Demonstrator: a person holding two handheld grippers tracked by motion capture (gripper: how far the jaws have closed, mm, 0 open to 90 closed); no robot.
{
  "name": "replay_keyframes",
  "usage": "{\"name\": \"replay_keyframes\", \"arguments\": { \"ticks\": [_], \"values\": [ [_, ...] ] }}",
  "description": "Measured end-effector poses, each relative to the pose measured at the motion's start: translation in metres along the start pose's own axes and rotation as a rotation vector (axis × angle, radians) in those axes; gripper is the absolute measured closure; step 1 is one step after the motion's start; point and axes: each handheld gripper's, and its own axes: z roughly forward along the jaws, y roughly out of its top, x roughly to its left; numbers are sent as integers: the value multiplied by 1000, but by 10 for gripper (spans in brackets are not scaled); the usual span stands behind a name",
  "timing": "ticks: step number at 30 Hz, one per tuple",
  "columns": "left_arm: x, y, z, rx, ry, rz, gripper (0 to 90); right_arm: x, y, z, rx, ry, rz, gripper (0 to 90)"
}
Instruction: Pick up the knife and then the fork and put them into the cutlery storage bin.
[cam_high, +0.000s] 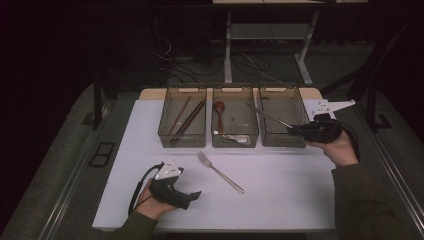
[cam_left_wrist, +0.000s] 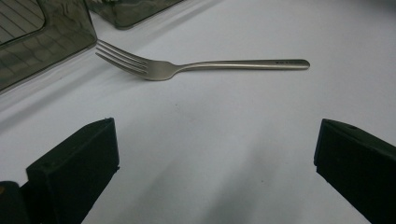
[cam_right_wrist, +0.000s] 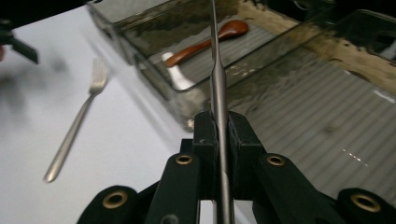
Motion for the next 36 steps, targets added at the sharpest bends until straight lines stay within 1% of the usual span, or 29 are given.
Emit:
{"name": "replay_keyframes", "arguments": {
  "ticks": [4,10,13,17,21,24,28,30,32,34,36],
  "values": [
    [1,0,-1,-4,3,8,0,-11,0,1,-9,-35,31,832],
    [2,-1,-1,-6,4,15,0,-25,3,3,-2,-98,70,832],
    [2,-2,0,1,7,22,0,-33,5,5,-7,-131,98,832],
    [1,-2,1,1,8,25,0,-42,7,10,11,-180,142,832],
    [1,-2,1,-1,10,31,0,-50,8,18,58,-231,160,831],
    [1,-2,1,-1,10,33,0,-55,8,26,98,-254,172,831],
    [1,-2,2,0,8,34,0,-59,7,36,162,-259,197,831],
    [1,-2,2,5,8,36,0,-58,7,42,194,-263,194,831],
    [0,-2,2,7,6,37,0,-57,7,46,223,-277,181,831],
    [0,-2,2,5,4,37,0,-57,8,49,236,-281,175,831],
    [-1,-2,2,7,1,39,0,-58,7,51,239,-279,180,831]
  ]
}}
